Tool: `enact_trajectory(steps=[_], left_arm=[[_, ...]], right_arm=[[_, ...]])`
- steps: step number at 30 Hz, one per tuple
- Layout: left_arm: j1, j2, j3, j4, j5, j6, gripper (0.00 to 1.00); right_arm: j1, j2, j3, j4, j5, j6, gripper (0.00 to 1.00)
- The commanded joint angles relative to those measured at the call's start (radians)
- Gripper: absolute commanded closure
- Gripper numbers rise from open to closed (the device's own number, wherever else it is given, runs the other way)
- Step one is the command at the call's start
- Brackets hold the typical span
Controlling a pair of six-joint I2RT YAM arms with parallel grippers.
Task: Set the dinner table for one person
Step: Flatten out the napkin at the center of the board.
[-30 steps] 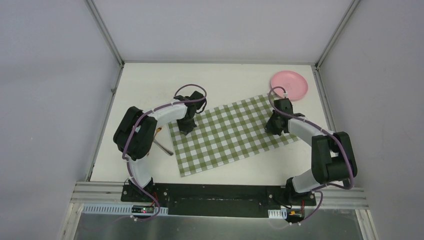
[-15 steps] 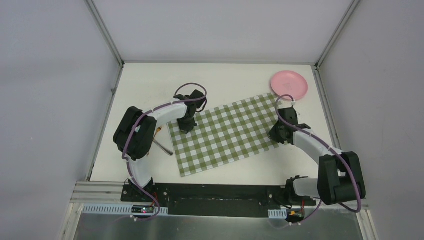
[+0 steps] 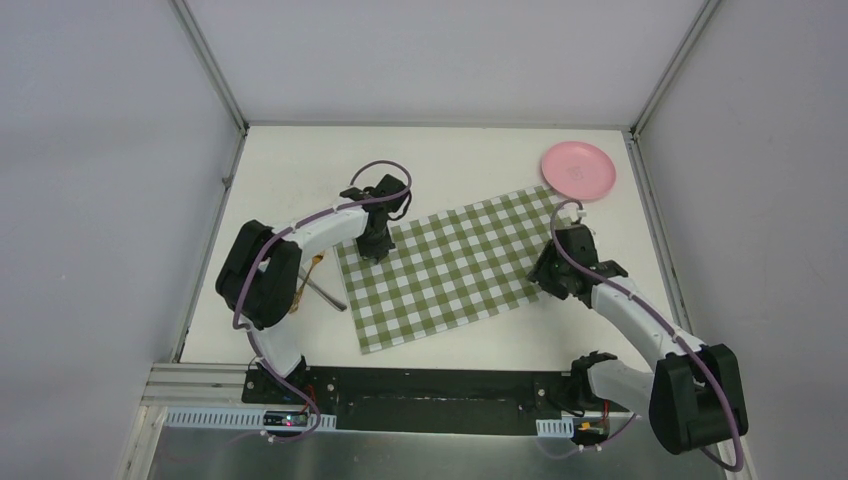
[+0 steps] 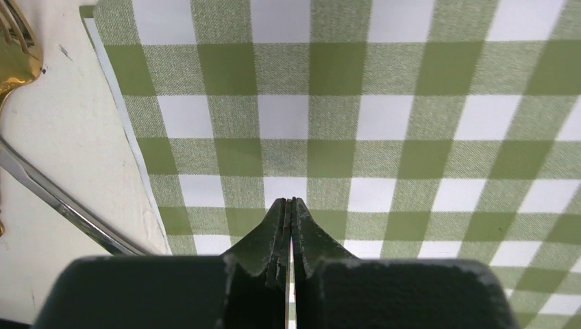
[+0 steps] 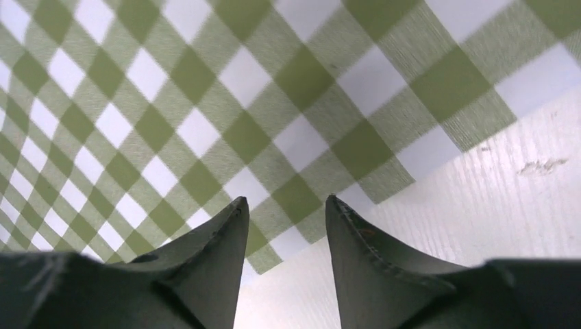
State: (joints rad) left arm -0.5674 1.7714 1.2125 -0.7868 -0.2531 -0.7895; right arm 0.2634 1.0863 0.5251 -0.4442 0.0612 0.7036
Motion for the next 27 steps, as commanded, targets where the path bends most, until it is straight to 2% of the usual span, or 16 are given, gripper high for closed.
enact_trajectory(steps=[1, 4, 7, 13, 17, 21, 27], left_arm=[[0.012, -0.086, -0.022, 0.068, 0.049, 0.045, 1.0], [0.012, -0.086, -0.022, 0.07, 0.054, 0.044, 1.0], [0.012, -0.082, -0.022, 0.071, 0.062, 0.045, 1.0], [0.012, -0.089, -0.021, 0.077, 0.071, 0.054, 1.0], [0.012, -0.108, -0.028, 0.078, 0.068, 0.06, 1.0], [0.012, -0.126, -0.035, 0.08, 0.07, 0.066, 1.0], [0.012, -0.146, -0.044, 0.085, 0.074, 0.075, 1.0]], right_arm=[[0.067, 0.028, 0.159, -0.12, 0.132, -0.1, 0.47], [0.095, 0.027, 0.199, -0.167, 0.217, -0.118, 0.43], [0.097, 0.064, 0.242, -0.234, 0.349, -0.124, 0.42], [0.092, 0.166, 0.274, -0.26, 0.533, -0.091, 0.44], [0.013, 0.261, 0.326, -0.293, 0.564, -0.059, 0.39], [-0.048, 0.351, 0.379, -0.342, 0.565, -0.024, 0.38], [-0.081, 0.397, 0.38, -0.318, 0.519, 0.027, 0.38]])
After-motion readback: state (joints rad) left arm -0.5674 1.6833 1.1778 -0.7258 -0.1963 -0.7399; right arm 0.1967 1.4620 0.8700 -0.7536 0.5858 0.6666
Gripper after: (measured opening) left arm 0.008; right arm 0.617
